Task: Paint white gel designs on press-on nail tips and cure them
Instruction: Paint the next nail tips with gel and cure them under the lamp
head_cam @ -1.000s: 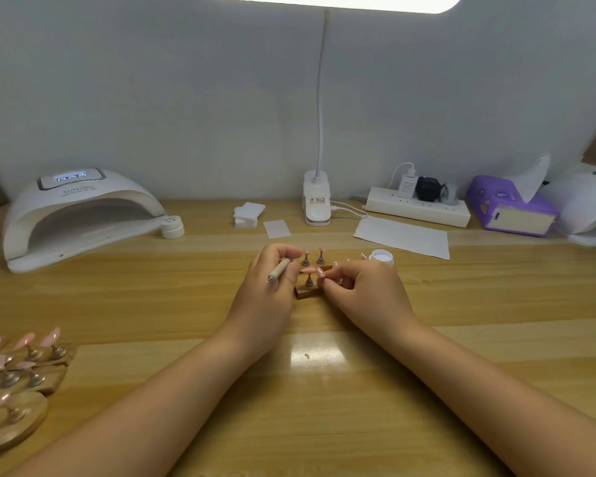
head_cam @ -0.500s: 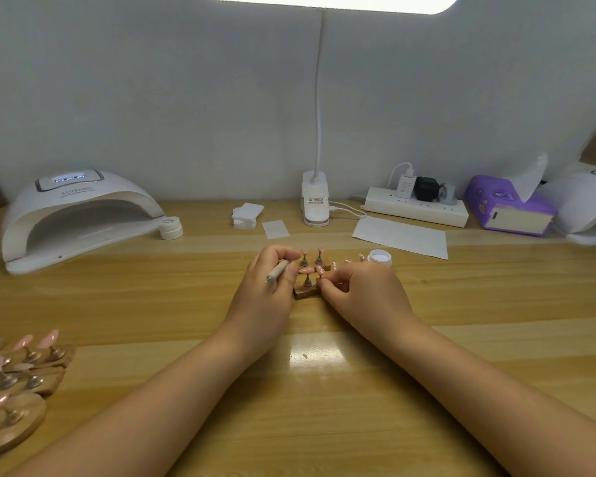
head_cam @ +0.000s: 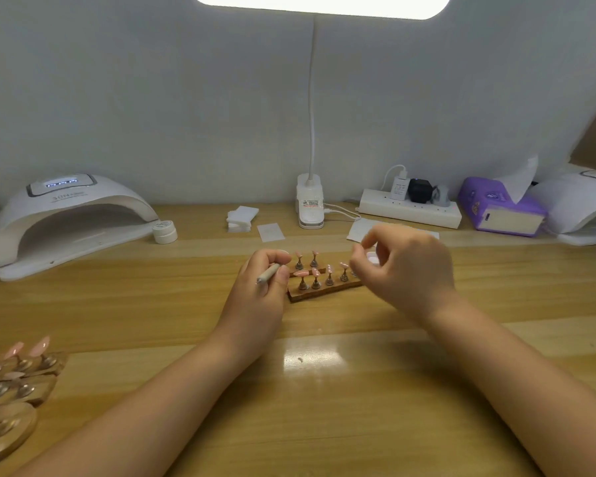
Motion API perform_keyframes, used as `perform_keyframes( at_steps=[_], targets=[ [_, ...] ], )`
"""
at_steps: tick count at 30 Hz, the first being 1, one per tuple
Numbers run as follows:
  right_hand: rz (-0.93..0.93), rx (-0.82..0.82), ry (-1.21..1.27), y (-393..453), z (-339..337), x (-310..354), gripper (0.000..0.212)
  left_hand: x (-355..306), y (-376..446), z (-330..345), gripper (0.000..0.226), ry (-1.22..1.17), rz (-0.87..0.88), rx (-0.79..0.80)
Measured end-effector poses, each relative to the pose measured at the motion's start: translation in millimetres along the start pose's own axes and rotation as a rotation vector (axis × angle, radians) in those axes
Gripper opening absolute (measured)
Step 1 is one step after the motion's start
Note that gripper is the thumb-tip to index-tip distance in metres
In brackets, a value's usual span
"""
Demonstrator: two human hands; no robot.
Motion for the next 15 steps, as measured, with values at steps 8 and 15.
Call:
perform_keyframes(
  at_steps=[8, 15],
  targets=[
    [0.425, 0.54, -0.185, 0, 55, -91, 0.063, -2, 0, -2, 0.016, 0.009, 0.001, -0.004],
    [0.465, 0.429, 0.024, 4, 50, -97, 0.04, -2, 0, -2, 0.015, 0.025, 0.018, -0.016]
  ],
)
Point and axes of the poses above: each hand's wrist, its own y-axis towards the middle knuckle, its own z-axis out of the palm, x = y × z, the point moved 9 cm from there along y, towards the middle knuckle, and after that the axes turned 14 degrees about z, right-handed, at the moved point
